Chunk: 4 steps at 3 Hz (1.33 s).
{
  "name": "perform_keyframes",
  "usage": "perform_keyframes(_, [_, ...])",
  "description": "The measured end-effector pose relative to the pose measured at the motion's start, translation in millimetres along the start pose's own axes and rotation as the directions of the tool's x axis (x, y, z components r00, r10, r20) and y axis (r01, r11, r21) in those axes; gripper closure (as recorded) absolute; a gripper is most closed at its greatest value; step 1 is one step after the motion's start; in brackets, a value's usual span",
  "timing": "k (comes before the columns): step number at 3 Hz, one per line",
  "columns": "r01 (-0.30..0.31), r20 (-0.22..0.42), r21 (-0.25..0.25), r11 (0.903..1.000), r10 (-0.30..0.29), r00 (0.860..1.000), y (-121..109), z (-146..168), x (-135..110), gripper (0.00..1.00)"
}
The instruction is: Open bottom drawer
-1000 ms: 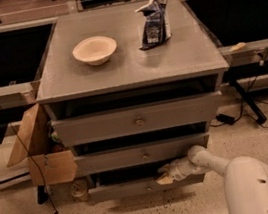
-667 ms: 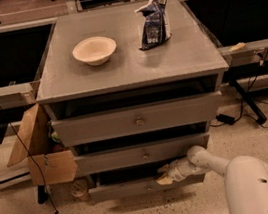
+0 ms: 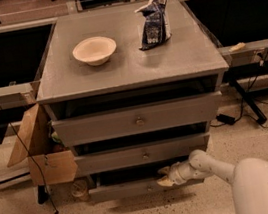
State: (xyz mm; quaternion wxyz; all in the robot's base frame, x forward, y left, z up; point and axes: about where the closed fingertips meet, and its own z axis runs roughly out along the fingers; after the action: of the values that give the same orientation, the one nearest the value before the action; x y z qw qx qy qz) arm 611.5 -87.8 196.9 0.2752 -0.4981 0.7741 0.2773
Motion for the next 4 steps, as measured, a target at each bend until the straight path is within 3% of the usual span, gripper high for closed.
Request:
perform_keyframes(2, [0.027,0.007,0.006,0.9996,-0.027,1.000,21,-1,8,0.06])
perform_keyframes(3, [0.041,0.008,0.007,0.9991,-0.041,0.999,30,-1,12,0.00])
perform_keyframes(4, [0.050,0.006,0.011,0.9987,-0.051,0.999,35,-2,14,0.00])
